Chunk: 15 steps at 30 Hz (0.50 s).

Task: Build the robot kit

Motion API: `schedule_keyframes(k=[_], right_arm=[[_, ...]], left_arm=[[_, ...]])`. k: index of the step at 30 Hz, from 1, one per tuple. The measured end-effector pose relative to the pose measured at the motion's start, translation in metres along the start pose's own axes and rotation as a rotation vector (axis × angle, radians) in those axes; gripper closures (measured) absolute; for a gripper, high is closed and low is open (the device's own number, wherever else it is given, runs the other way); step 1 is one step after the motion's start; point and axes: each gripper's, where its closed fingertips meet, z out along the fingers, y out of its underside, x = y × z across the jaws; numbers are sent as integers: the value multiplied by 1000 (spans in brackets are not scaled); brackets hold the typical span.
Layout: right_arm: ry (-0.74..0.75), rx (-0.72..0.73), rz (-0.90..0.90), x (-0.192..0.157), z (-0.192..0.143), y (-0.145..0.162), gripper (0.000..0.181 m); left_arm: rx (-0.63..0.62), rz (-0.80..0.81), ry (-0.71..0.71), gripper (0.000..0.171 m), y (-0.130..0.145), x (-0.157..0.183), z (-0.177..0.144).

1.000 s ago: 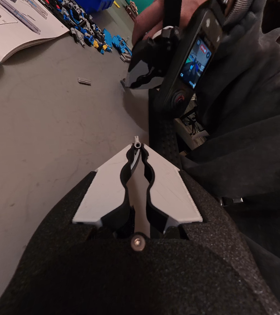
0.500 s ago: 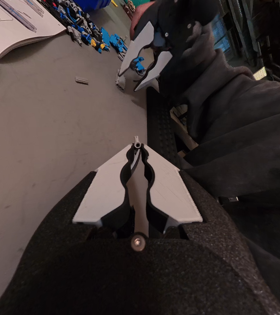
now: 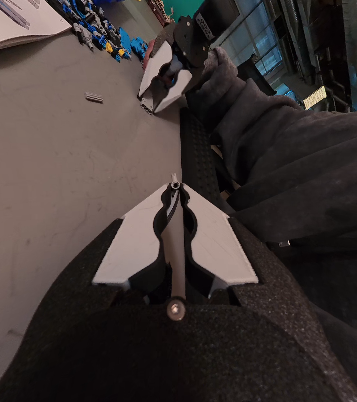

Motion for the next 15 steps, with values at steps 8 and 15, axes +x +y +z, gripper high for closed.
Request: schedule_keyframes(k=[8,15], right_arm=[[53,-29,-20,1,15,-44,158],[316,-110,-433,17,51,-157,158]], left_arm=[[29,-9,9,166,-5,1,-4],[121,-16,-50,166,-22,-12,-22]])
